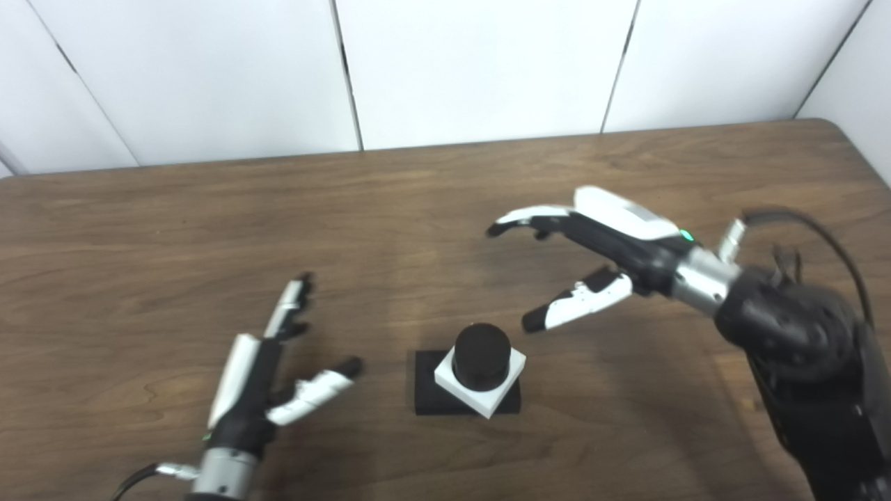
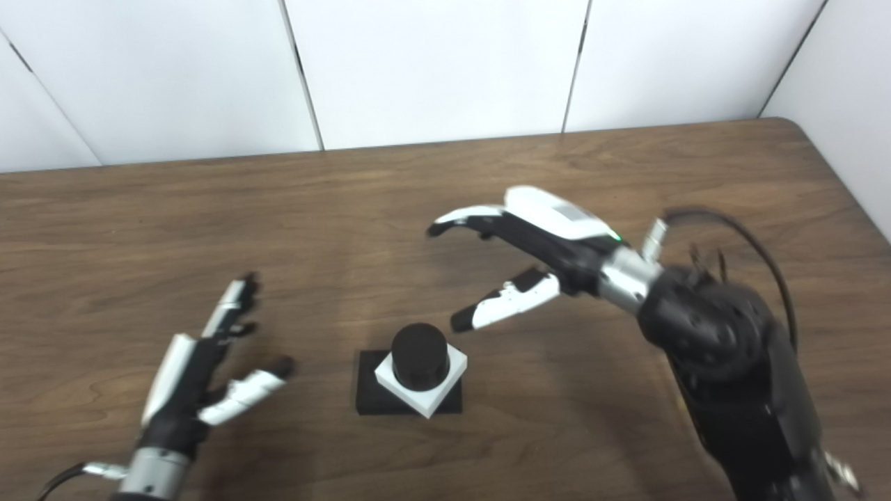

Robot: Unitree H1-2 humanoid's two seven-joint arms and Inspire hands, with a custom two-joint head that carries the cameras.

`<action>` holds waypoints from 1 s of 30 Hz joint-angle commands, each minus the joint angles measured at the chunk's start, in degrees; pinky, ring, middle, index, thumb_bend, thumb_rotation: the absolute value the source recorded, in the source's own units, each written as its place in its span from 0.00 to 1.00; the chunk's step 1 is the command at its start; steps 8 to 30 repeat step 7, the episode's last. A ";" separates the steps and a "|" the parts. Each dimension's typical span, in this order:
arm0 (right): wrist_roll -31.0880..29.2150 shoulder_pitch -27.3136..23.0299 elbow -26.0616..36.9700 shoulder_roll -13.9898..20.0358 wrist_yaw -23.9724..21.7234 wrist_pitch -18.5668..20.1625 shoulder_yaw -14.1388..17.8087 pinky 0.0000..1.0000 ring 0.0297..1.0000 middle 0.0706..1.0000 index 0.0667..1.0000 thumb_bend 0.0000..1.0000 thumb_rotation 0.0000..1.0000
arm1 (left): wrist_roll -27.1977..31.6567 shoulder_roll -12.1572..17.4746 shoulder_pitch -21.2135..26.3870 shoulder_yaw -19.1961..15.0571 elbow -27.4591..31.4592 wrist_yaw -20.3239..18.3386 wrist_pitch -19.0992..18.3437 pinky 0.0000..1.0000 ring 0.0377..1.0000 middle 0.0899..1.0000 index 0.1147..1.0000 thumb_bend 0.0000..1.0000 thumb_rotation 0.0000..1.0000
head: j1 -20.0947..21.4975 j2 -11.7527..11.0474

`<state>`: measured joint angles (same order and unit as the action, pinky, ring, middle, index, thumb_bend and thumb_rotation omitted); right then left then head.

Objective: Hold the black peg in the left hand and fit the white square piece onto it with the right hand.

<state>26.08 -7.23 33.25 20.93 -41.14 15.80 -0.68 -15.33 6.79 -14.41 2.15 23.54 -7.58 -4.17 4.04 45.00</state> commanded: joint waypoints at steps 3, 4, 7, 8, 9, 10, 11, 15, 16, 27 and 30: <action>-4.41 4.58 0.09 -3.66 9.39 0.73 4.65 0.87 0.95 0.99 1.00 0.59 0.97 | 7.74 -3.62 -0.77 -2.63 -1.11 4.40 5.47 0.94 0.97 1.00 1.00 0.84 0.90 | -0.32 -0.44; -5.31 5.50 -0.06 -4.19 10.58 0.55 5.14 0.89 0.96 1.00 1.00 0.56 0.99 | 8.87 -3.71 -0.81 -2.89 -1.52 5.01 6.23 0.95 0.97 1.00 1.00 0.83 0.91 | -0.32 -0.44; -12.69 9.24 -0.71 -7.74 14.25 2.25 8.36 0.96 0.99 1.00 1.00 0.54 1.00 | 13.55 -3.73 -1.19 -3.76 -2.32 6.03 7.15 0.97 0.99 1.00 1.00 0.80 0.95 | -0.17 -0.83; -12.69 9.24 -0.71 -7.74 14.25 2.25 8.36 0.96 0.99 1.00 1.00 0.54 1.00 | 13.55 -3.73 -1.19 -3.76 -2.32 6.03 7.15 0.97 0.99 1.00 1.00 0.80 0.95 | -0.17 -0.83; -12.69 9.24 -0.71 -7.74 14.25 2.25 8.36 0.96 0.99 1.00 1.00 0.54 1.00 | 13.55 -3.73 -1.19 -3.76 -2.32 6.03 7.15 0.97 0.99 1.00 1.00 0.80 0.95 | -0.17 -0.83; -12.69 9.24 -0.71 -7.74 14.25 2.25 8.36 0.96 0.99 1.00 1.00 0.54 1.00 | 13.55 -3.73 -1.19 -3.76 -2.32 6.03 7.15 0.97 0.99 1.00 1.00 0.80 0.95 | -0.17 -0.83; -12.69 9.24 -0.71 -7.74 14.25 2.25 8.36 0.96 0.99 1.00 1.00 0.54 1.00 | 13.55 -3.73 -1.19 -3.76 -2.32 6.03 7.15 0.97 0.99 1.00 1.00 0.80 0.95 | -0.17 -0.83; -12.69 9.24 -0.71 -7.74 14.25 2.25 8.36 0.96 0.99 1.00 1.00 0.54 1.00 | 13.55 -3.73 -1.19 -3.76 -2.32 6.03 7.15 0.97 0.99 1.00 1.00 0.80 0.95 | -0.17 -0.83; -12.69 9.24 -0.71 -7.74 14.25 2.25 8.36 0.96 0.99 1.00 1.00 0.54 1.00 | 13.55 -3.73 -1.19 -3.76 -2.32 6.03 7.15 0.97 0.99 1.00 1.00 0.80 0.95 | -0.17 -0.83; -12.69 9.24 -0.71 -7.74 14.25 2.25 8.36 0.96 0.99 1.00 1.00 0.54 1.00 | 13.55 -3.73 -1.19 -3.76 -2.32 6.03 7.15 0.97 0.99 1.00 1.00 0.80 0.95 | -0.17 -0.83; -12.69 9.24 -0.71 -7.74 14.25 2.25 8.36 0.96 0.99 1.00 1.00 0.54 1.00 | 13.55 -3.73 -1.19 -3.76 -2.32 6.03 7.15 0.97 0.99 1.00 1.00 0.80 0.95 | -0.17 -0.83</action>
